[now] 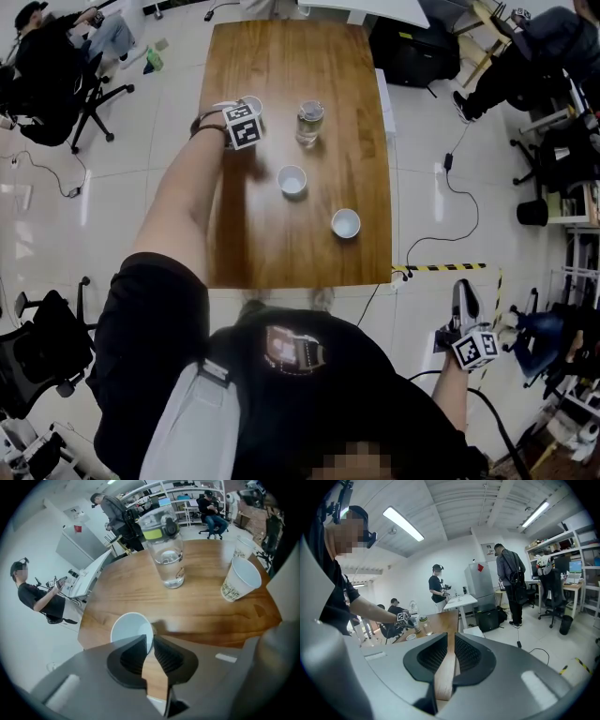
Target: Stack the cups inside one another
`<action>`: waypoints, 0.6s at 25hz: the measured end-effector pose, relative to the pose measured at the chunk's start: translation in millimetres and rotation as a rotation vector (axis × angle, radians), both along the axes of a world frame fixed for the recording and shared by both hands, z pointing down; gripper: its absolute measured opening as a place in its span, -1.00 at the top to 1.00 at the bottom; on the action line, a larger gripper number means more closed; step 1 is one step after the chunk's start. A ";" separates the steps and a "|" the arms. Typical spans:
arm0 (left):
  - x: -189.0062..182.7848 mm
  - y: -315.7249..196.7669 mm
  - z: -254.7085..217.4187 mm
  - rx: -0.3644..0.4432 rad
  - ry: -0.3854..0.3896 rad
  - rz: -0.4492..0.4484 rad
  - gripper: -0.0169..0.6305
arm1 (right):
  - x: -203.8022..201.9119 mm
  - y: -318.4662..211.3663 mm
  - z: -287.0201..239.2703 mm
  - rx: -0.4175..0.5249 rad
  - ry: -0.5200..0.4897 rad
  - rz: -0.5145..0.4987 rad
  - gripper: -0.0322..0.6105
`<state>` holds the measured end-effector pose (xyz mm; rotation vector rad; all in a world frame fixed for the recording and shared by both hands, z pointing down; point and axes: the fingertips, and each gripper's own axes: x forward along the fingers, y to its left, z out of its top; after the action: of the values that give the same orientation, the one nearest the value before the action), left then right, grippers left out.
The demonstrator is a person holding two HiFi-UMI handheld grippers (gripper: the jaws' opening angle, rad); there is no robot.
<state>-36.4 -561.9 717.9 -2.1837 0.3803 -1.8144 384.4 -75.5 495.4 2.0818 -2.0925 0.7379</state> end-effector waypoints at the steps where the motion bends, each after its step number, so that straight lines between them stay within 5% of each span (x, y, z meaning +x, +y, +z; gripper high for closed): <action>1: 1.3 1.3 0.9 -0.007 0.000 -0.012 0.89 | 1.9 -7.9 -1.7 0.013 0.004 -0.004 0.71; 8: 18.8 25.8 -27.8 -0.037 0.076 0.009 0.90 | 24.8 -83.4 -8.0 0.110 0.031 -0.032 0.71; 15: 46.3 82.6 -126.7 -0.073 0.232 0.172 0.90 | 51.4 -160.8 -11.1 0.153 0.047 0.016 0.71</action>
<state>9.9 -479.3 591.2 -2.4028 0.1683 -1.5131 435.8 -236.3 484.3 2.1709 -2.1733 0.5406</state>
